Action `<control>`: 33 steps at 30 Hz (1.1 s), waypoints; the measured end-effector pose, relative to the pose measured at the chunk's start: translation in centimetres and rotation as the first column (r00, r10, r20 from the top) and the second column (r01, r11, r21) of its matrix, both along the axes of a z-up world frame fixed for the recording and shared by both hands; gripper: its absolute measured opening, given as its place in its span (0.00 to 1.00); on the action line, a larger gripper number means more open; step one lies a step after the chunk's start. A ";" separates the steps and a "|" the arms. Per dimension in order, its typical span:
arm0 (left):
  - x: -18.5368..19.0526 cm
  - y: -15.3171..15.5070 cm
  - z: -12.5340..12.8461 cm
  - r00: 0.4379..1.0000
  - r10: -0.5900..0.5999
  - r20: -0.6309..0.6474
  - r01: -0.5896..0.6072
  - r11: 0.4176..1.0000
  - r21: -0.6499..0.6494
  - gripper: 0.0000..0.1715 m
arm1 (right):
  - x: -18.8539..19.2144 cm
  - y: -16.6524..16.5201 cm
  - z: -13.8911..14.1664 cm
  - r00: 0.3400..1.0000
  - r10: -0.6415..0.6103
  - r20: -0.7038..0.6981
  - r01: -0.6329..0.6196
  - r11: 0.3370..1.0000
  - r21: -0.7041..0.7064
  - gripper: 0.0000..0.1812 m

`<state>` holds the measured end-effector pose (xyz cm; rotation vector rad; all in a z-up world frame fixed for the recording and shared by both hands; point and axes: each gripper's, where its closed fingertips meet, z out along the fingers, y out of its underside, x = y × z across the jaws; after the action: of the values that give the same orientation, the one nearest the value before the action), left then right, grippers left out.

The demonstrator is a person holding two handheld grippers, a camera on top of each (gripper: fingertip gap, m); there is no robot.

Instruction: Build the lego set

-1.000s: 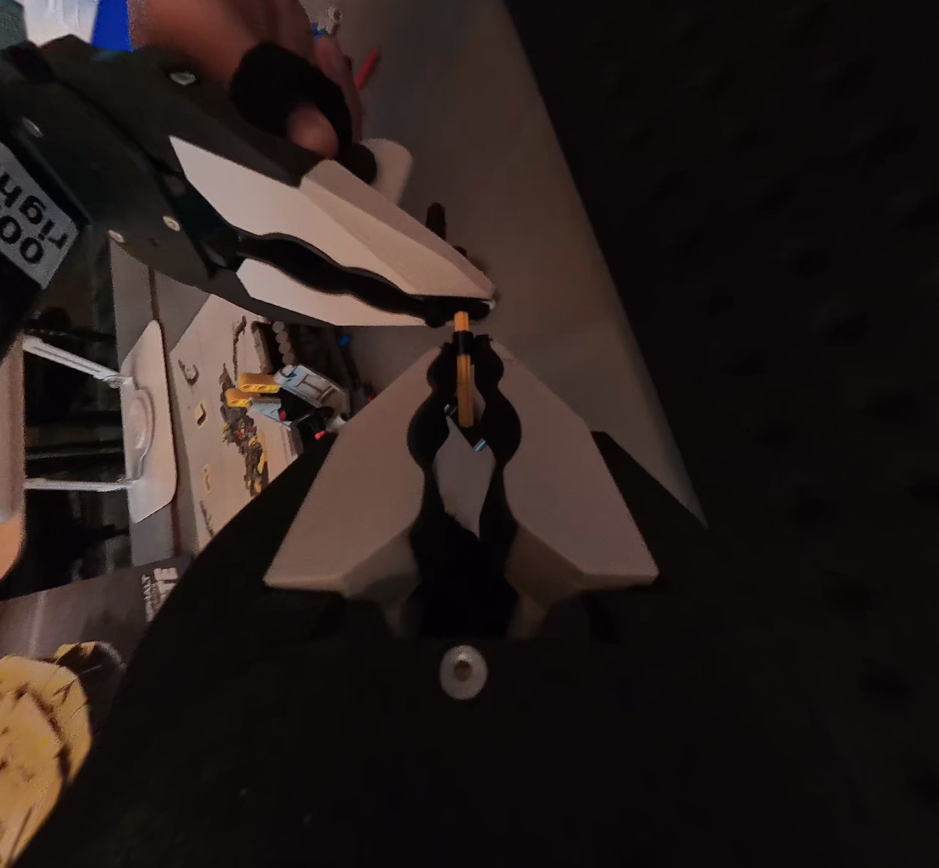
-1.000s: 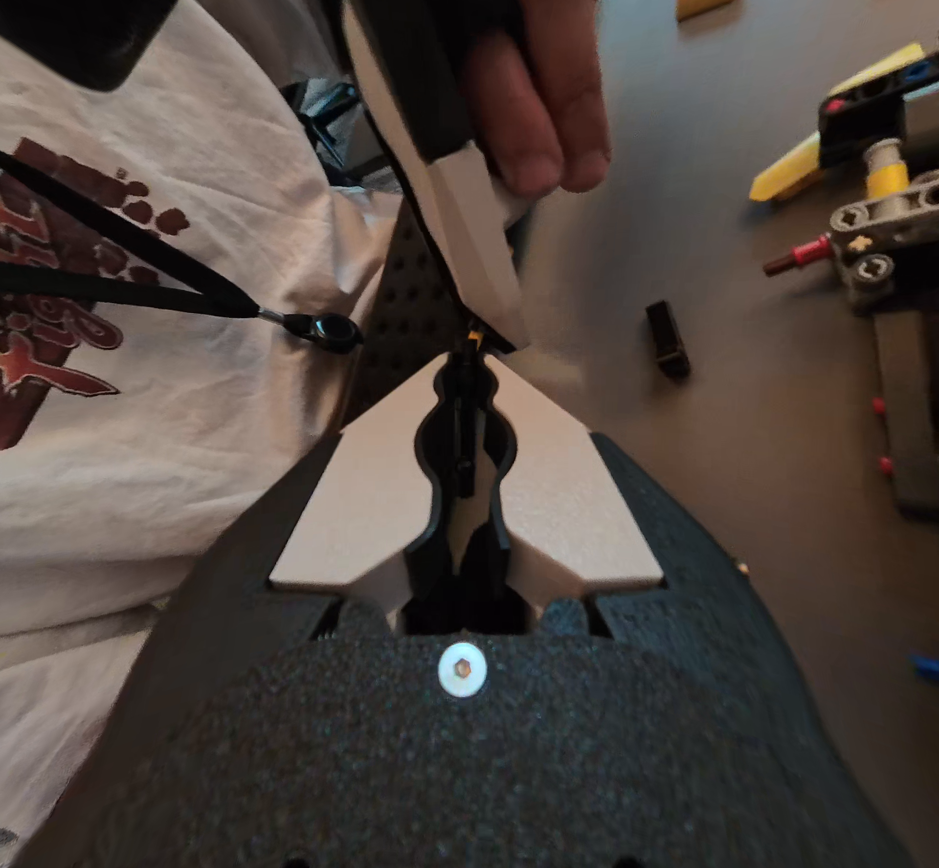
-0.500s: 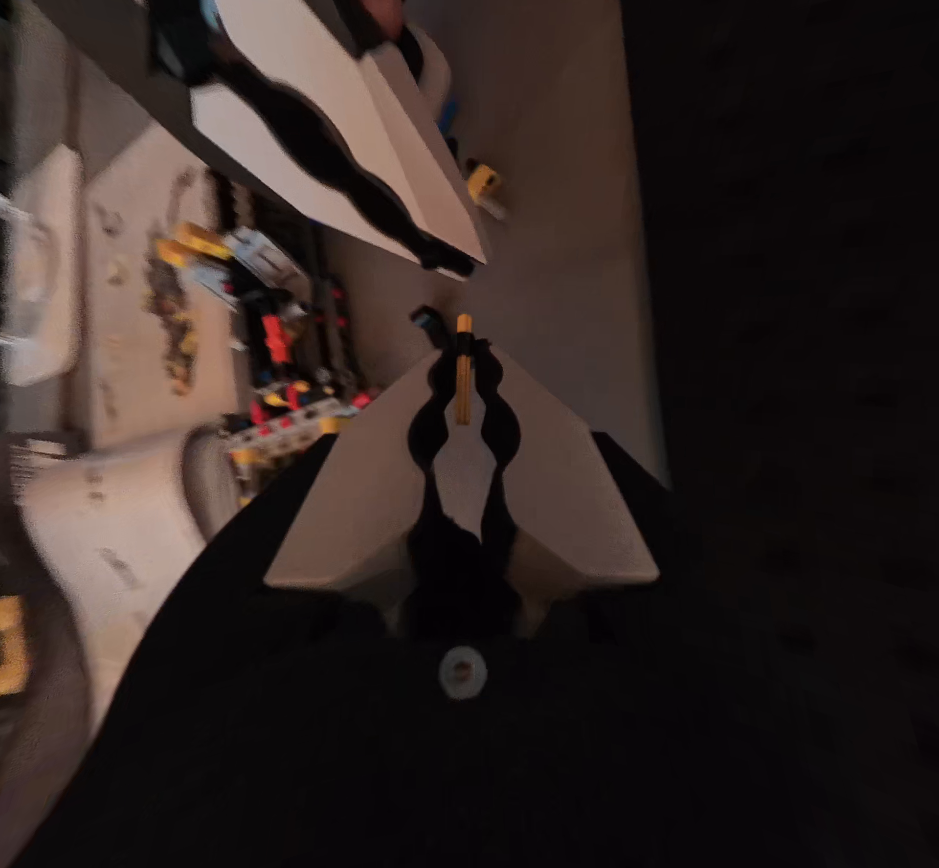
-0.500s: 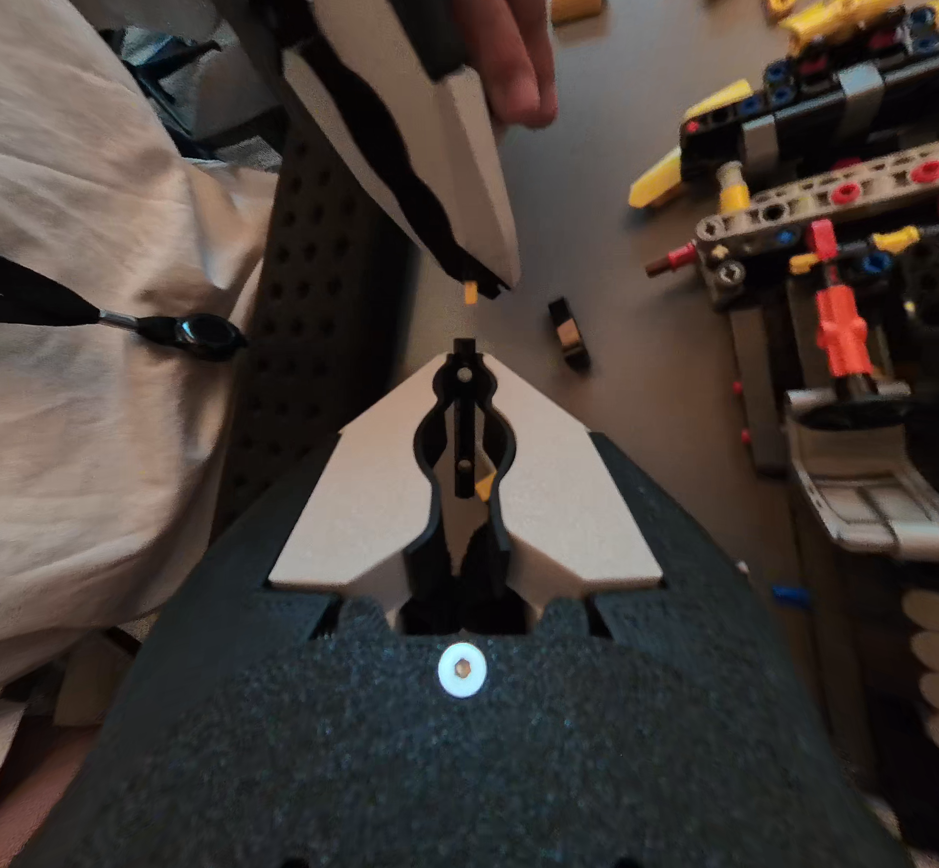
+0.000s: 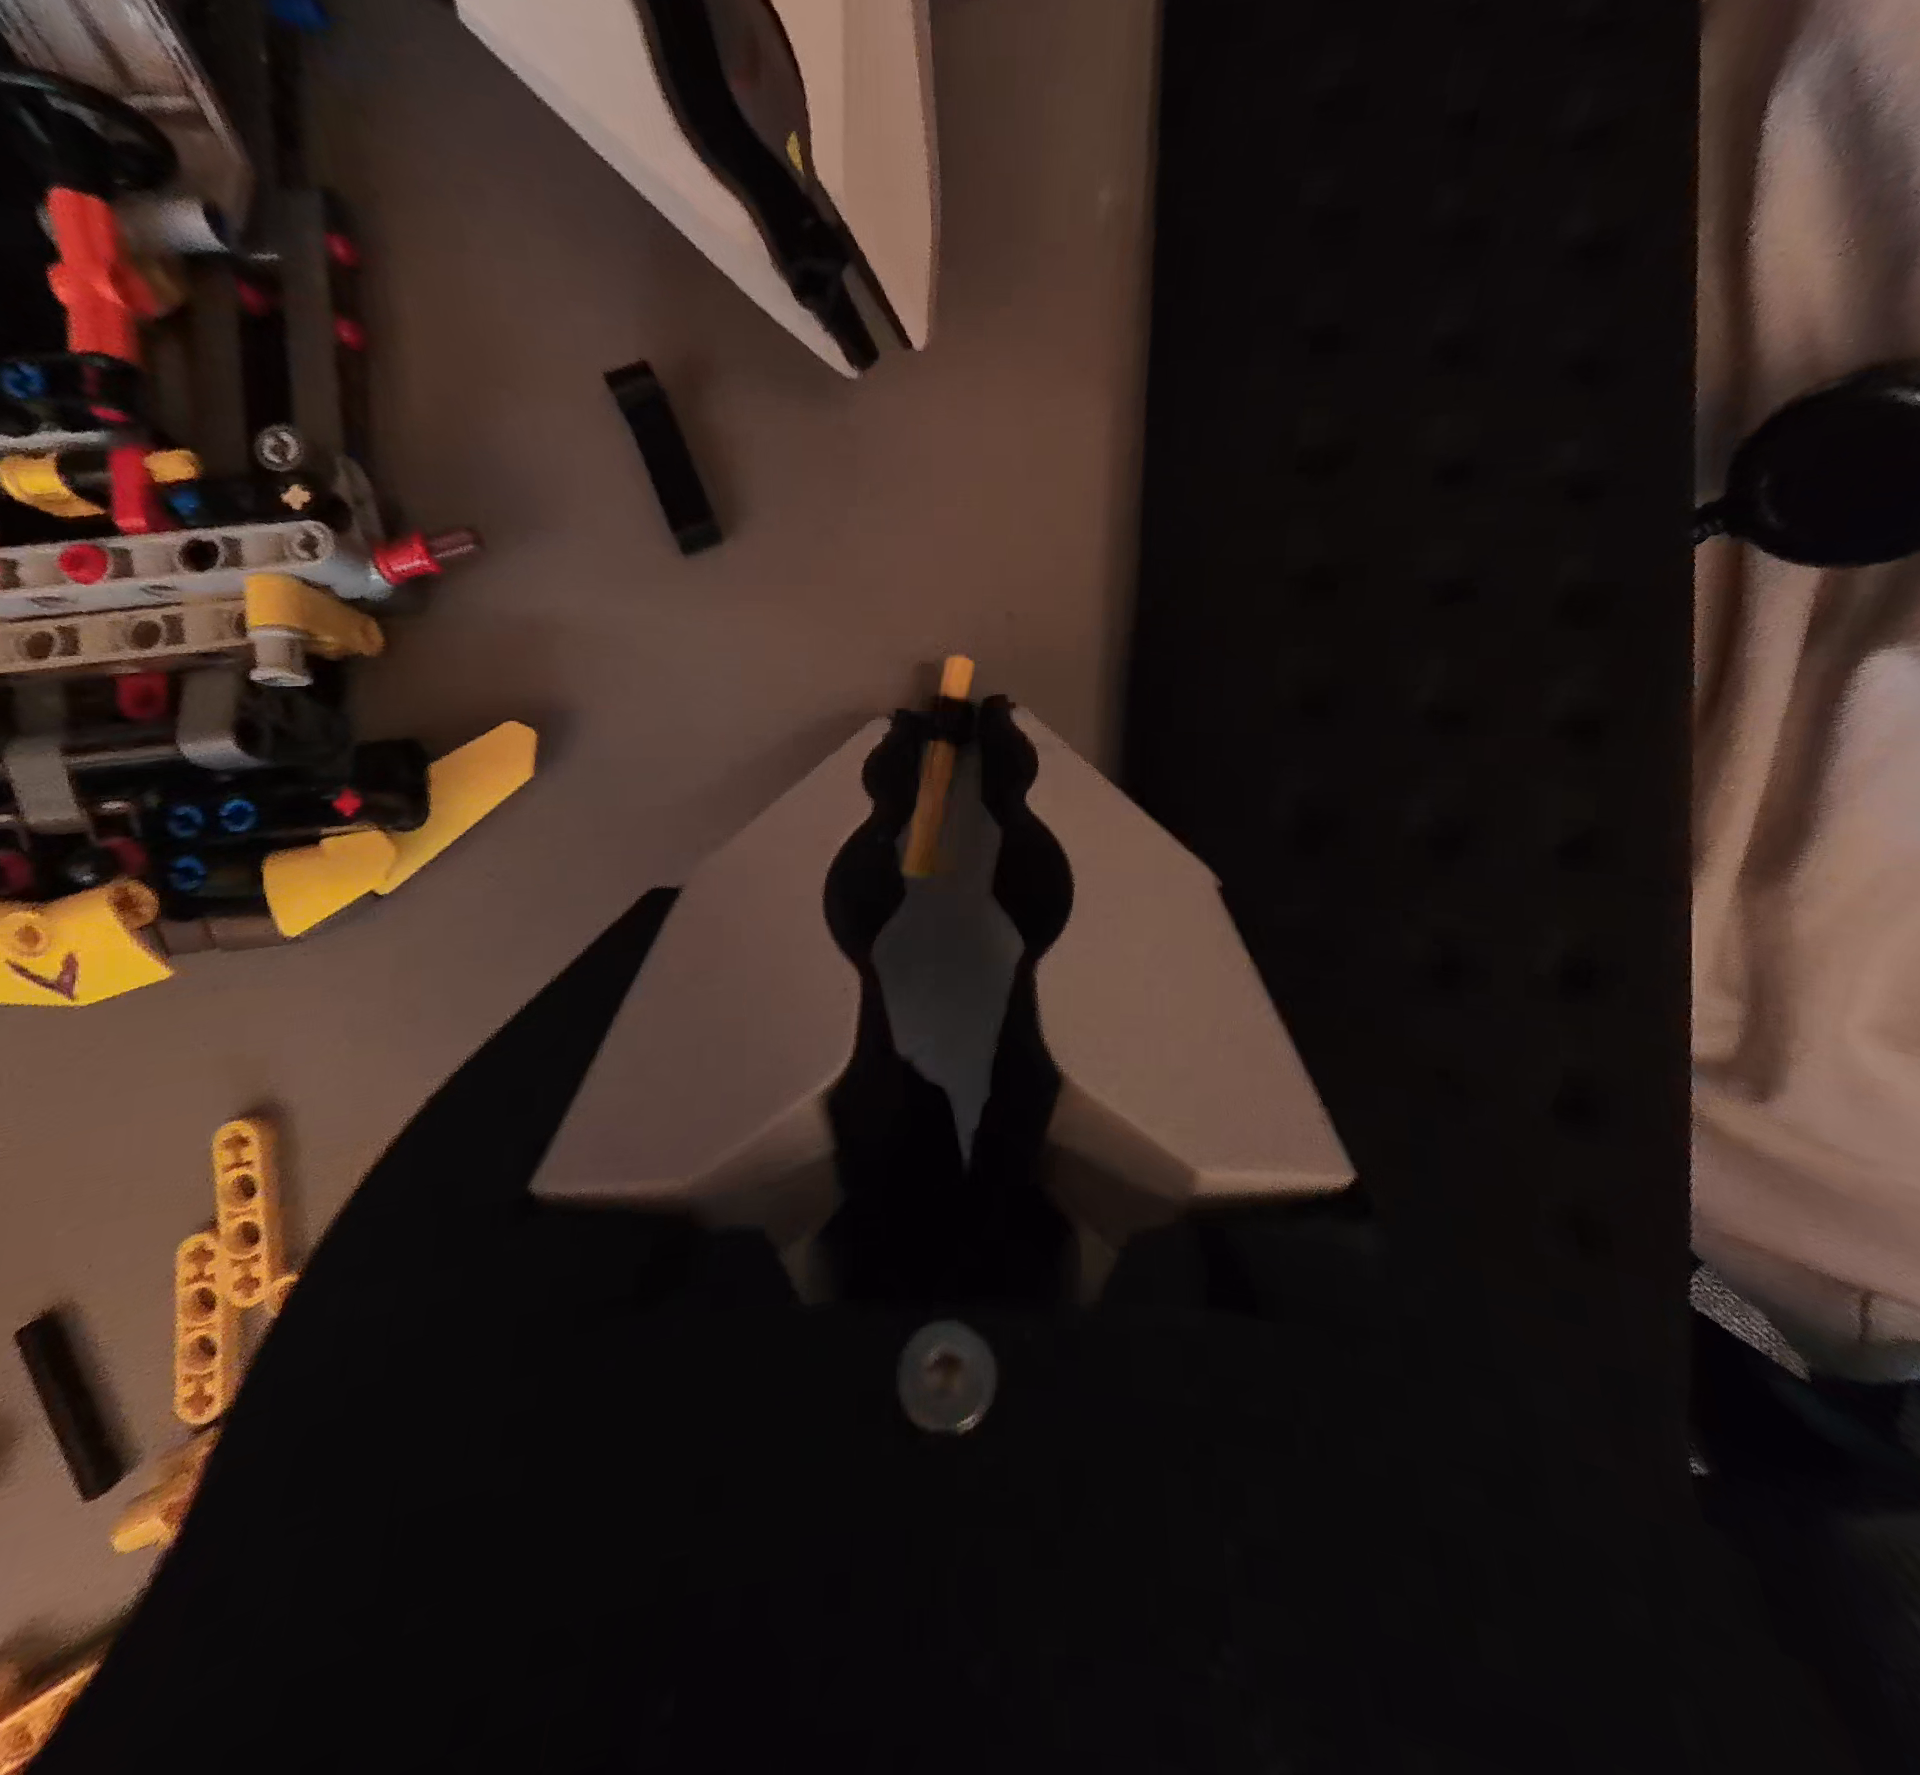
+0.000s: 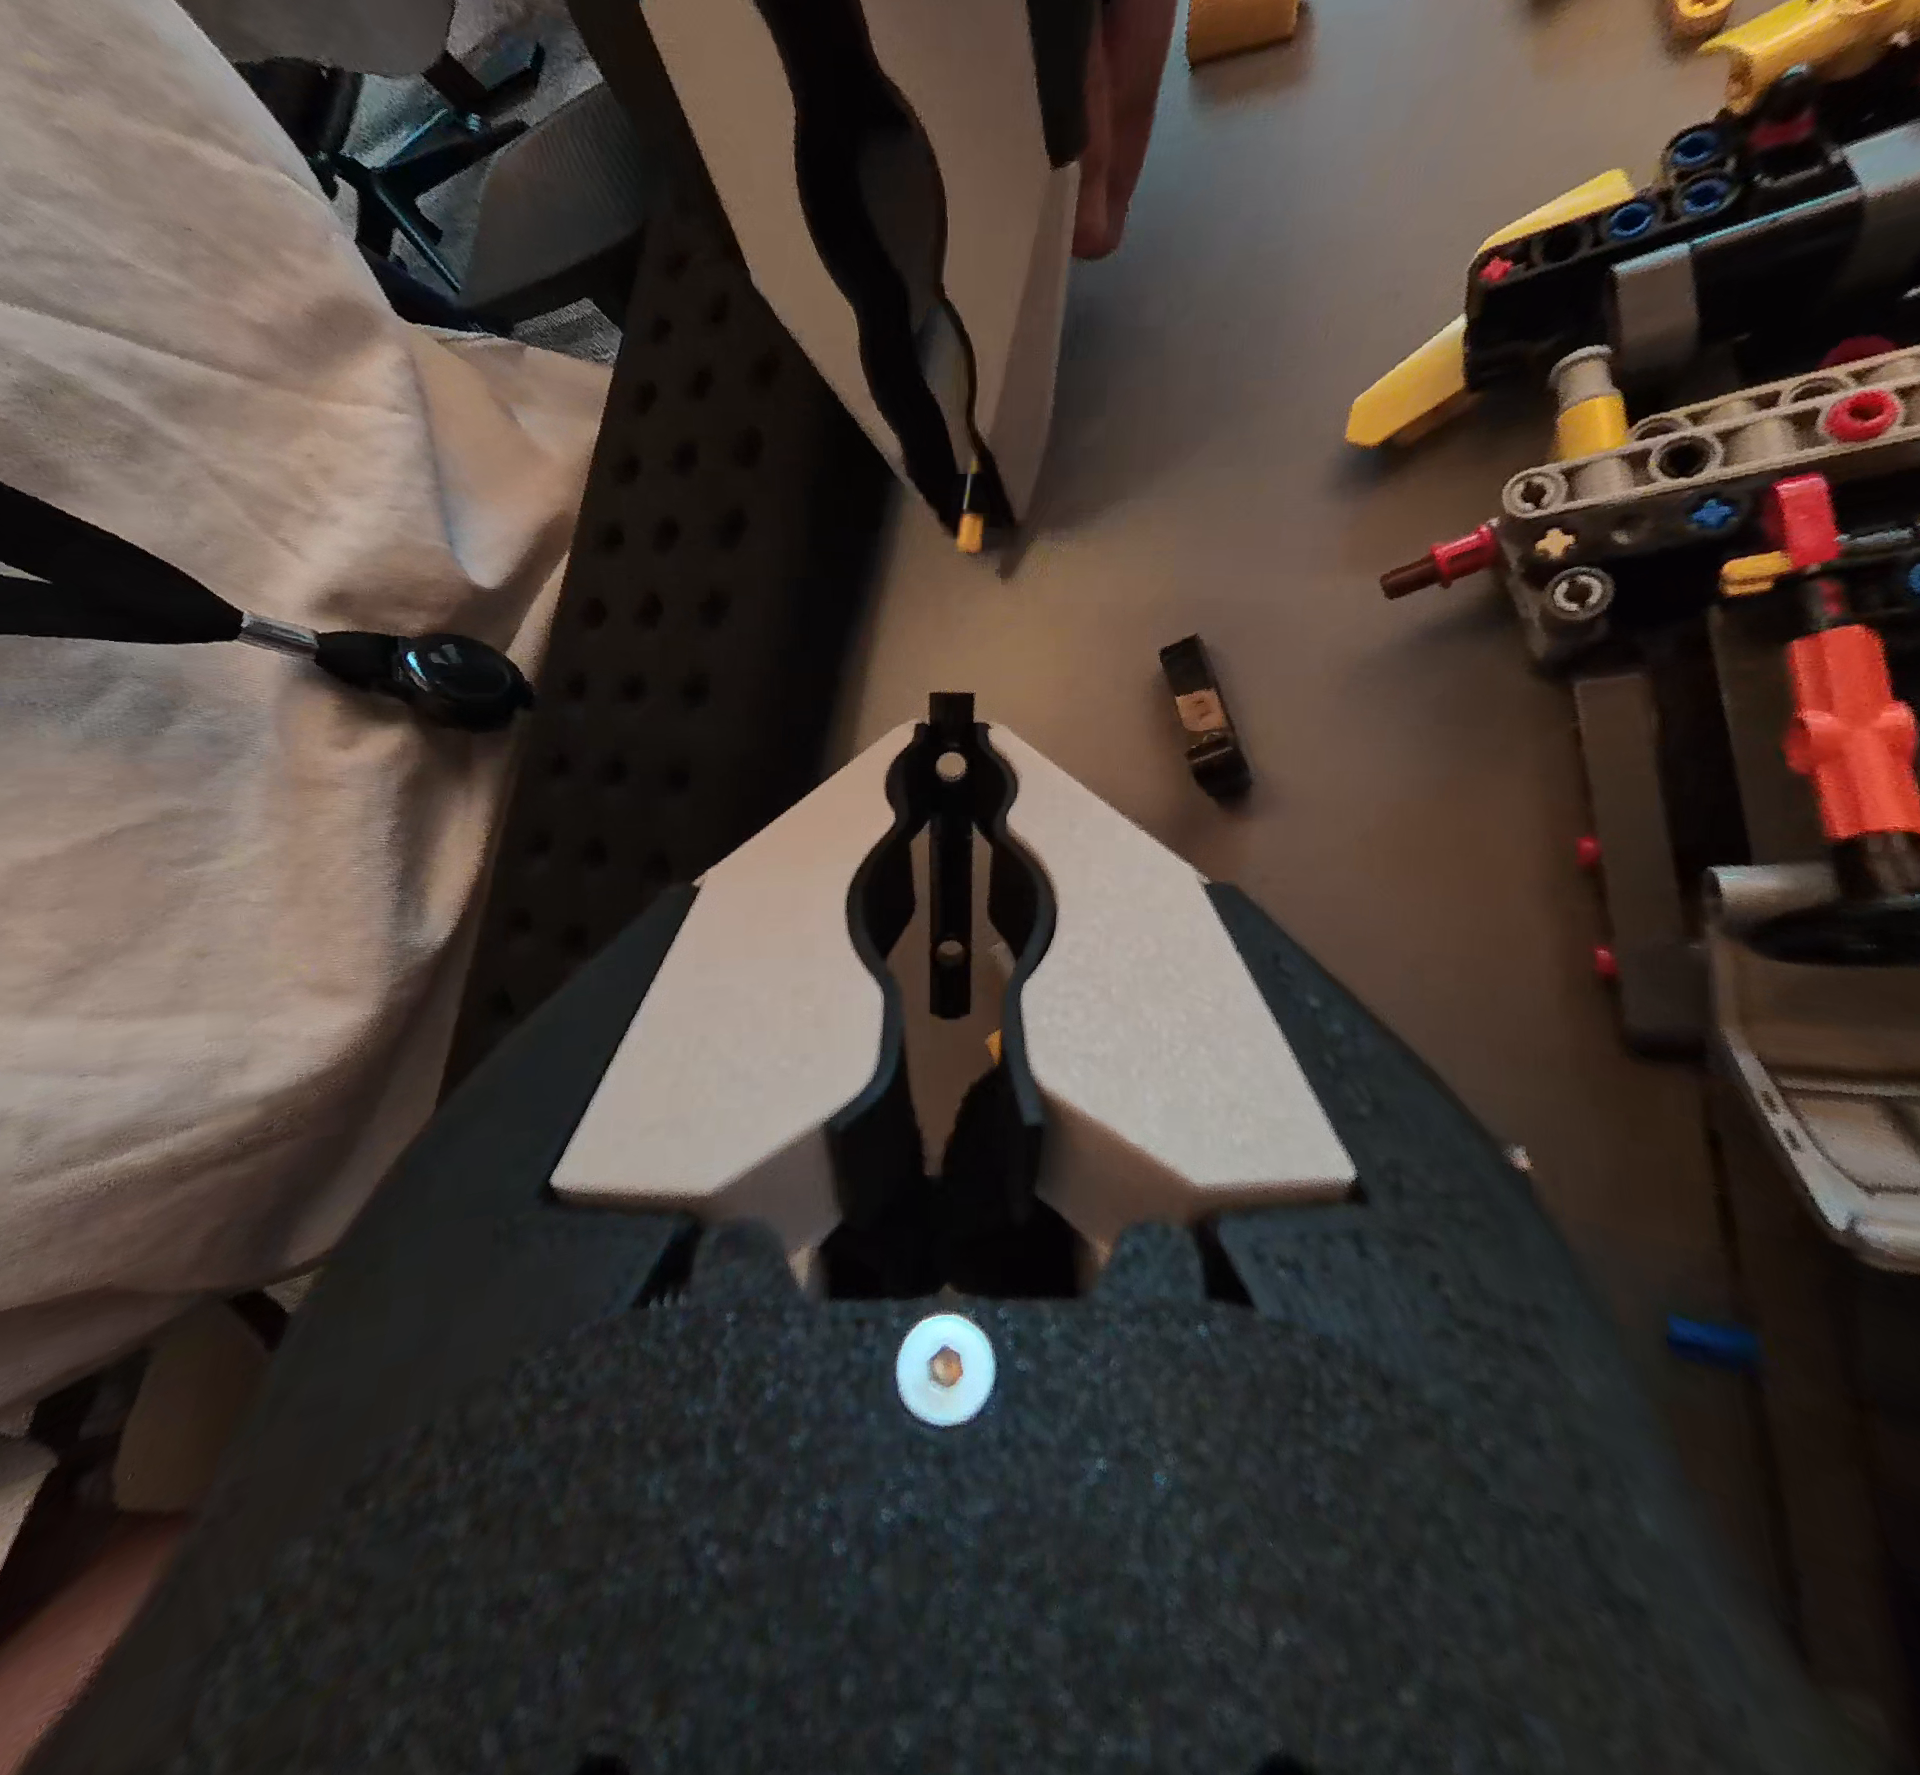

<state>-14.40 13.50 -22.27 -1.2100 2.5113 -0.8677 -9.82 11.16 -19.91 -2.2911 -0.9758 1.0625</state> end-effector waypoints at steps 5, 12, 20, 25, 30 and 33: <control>-0.3 0.2 -0.1 1.000 0.007 -0.012 -0.006 0.999 0.043 0.07 | 0.1 -0.1 -0.1 1.000 0.000 -0.010 0.000 1.000 -0.008 0.03; -0.9 2.2 0.7 0.997 0.071 0.023 -0.071 0.997 0.014 0.12 | 0.0 -0.4 -0.1 1.000 0.012 -0.020 -0.012 1.000 -0.016 0.03; -1.0 2.7 -0.1 0.996 0.033 0.083 -0.031 0.999 -0.030 0.11 | 0.0 -0.2 0.0 1.000 0.006 -0.026 -0.006 1.000 -0.009 0.03; 0.2 2.2 -0.2 0.984 -0.018 0.180 0.001 0.996 0.095 0.01 | -0.1 0.1 -0.6 1.000 -0.008 0.026 0.008 1.000 -0.001 0.03; 1.6 3.4 1.0 0.908 -0.219 0.358 -0.006 0.847 0.532 0.01 | -0.4 1.2 -1.9 0.977 -0.018 0.212 -0.001 0.996 0.089 0.03; 1.9 3.1 2.0 0.883 -0.256 0.393 -0.028 0.808 0.589 0.01 | -0.7 1.2 -2.2 0.967 -0.003 0.254 -0.029 0.992 0.124 0.03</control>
<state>-12.46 16.58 -20.29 -0.5646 2.2100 -0.2906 -10.52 12.40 -22.11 -2.3560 -1.1229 0.7001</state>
